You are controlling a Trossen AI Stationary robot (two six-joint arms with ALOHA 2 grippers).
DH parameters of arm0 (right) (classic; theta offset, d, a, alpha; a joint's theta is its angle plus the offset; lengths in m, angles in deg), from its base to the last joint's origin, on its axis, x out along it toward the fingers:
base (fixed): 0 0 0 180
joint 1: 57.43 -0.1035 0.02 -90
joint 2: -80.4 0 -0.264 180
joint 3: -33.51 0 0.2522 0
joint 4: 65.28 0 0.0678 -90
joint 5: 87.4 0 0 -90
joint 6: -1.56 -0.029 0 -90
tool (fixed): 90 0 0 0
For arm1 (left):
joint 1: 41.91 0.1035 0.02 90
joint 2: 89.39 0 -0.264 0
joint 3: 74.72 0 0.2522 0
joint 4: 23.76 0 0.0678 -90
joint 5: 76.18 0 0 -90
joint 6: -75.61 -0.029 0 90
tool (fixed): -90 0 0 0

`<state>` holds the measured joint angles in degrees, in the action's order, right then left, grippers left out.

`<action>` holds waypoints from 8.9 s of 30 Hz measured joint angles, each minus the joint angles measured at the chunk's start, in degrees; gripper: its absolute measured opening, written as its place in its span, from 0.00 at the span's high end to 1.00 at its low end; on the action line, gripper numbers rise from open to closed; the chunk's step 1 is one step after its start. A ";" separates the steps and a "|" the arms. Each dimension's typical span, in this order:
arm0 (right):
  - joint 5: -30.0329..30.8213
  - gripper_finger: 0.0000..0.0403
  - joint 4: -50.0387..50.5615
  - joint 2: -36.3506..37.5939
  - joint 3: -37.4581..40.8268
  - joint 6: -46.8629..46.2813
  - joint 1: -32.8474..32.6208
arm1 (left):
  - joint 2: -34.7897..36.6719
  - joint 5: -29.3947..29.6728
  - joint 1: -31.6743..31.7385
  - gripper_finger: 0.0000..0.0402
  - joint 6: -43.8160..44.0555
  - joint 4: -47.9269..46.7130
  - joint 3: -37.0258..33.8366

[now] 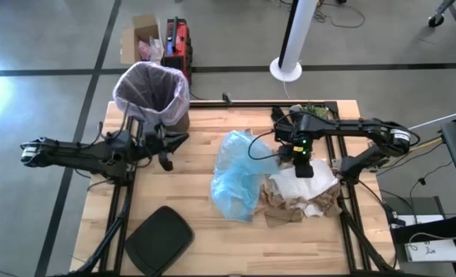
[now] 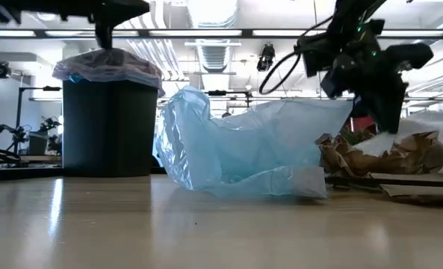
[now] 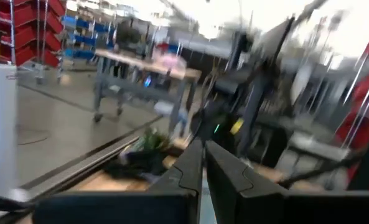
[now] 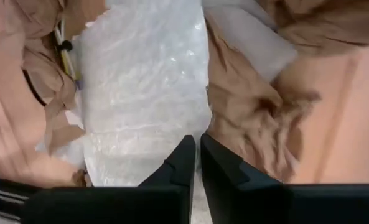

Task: Place trash/remove bag and relplace
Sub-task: Put the white plastic into the trash bin, then put the brown napkin into the trash bin

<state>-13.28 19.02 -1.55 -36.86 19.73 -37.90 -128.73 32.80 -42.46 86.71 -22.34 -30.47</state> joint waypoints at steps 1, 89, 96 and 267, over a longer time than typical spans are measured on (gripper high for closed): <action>1.04 0.98 0.62 1.19 -0.64 -0.54 -0.10 | -0.85 0.05 0.02 0.98 -1.27 -4.51 2.83; 30.52 1.00 -88.11 4.77 -20.65 -30.08 -8.79 | -28.01 -7.65 10.69 0.49 7.38 -71.50 67.94; 30.45 1.00 -99.62 -3.72 -20.69 -35.34 -9.16 | -20.24 0.42 10.71 0.47 10.67 -71.12 64.79; 9.96 0.83 -46.25 6.88 17.02 -53.85 6.61 | -12.77 -14.53 11.37 0.45 37.32 -72.81 27.00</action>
<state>-3.32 -27.23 5.33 -19.84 -34.12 -31.28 -141.50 18.26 -31.10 124.03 -95.15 -3.48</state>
